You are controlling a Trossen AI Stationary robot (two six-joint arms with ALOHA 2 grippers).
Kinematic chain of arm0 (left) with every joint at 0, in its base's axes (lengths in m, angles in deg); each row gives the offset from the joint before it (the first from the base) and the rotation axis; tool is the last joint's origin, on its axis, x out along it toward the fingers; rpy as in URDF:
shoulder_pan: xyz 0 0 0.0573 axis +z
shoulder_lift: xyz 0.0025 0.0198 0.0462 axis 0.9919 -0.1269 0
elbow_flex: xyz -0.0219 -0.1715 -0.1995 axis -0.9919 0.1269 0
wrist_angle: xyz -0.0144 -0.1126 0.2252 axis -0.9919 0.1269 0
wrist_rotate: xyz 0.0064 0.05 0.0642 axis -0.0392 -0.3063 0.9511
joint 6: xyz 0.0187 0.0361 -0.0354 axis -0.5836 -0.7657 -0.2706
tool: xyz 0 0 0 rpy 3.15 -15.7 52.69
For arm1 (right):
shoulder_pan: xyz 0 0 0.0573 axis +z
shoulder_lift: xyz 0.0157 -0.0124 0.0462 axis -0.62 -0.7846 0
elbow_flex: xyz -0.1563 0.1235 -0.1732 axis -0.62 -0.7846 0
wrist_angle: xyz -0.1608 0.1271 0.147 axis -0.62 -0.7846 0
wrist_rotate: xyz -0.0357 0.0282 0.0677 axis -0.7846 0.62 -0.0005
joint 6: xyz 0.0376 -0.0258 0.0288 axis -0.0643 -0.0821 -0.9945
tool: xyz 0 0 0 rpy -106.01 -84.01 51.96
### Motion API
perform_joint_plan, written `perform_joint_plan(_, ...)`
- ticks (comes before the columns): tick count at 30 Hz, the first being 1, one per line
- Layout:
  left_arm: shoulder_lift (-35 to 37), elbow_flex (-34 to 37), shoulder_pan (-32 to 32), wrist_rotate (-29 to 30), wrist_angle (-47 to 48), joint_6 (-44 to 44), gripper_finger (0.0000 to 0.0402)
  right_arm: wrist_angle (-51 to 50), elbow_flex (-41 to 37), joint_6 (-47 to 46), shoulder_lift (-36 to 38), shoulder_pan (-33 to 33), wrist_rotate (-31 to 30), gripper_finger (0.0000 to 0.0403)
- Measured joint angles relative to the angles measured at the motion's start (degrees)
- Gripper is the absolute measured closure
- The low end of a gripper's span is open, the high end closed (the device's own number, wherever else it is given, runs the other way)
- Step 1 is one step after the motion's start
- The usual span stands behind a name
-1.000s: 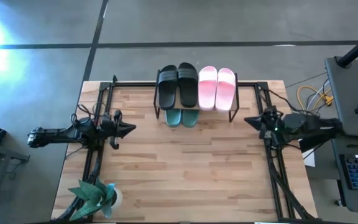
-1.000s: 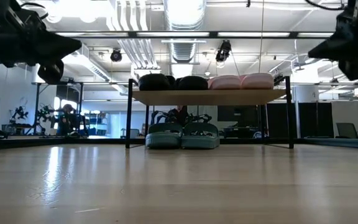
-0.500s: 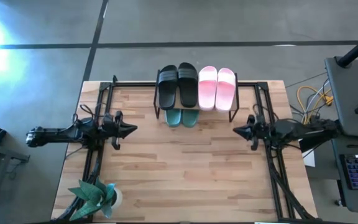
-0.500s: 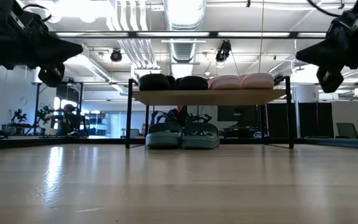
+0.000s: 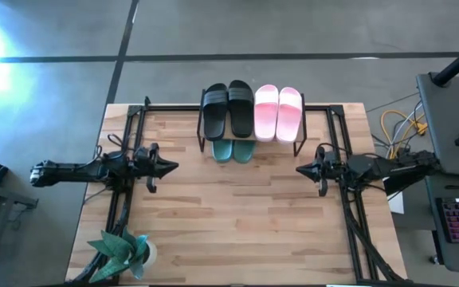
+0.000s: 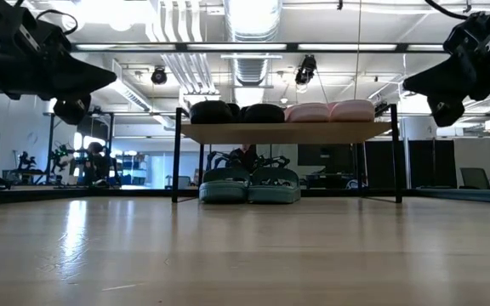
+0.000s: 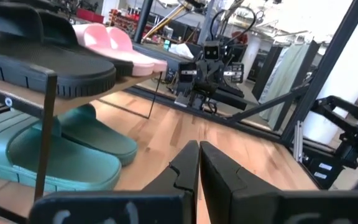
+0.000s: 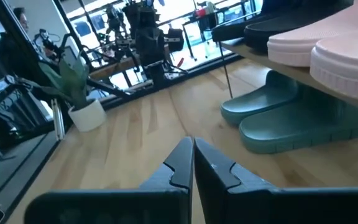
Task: Pick and place slides into the shelf
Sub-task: Return to Home Position
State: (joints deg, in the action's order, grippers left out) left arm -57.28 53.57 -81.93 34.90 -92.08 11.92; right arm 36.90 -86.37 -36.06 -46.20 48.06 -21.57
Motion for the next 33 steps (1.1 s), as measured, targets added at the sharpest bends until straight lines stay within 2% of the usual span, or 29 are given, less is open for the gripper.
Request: perform_joint_plan(33,-3.7,0.0,0.0,0.0,0.1,0.0,0.0402,0.0,-0.1,0.0,-0.2,0.0,0.0,0.0394)
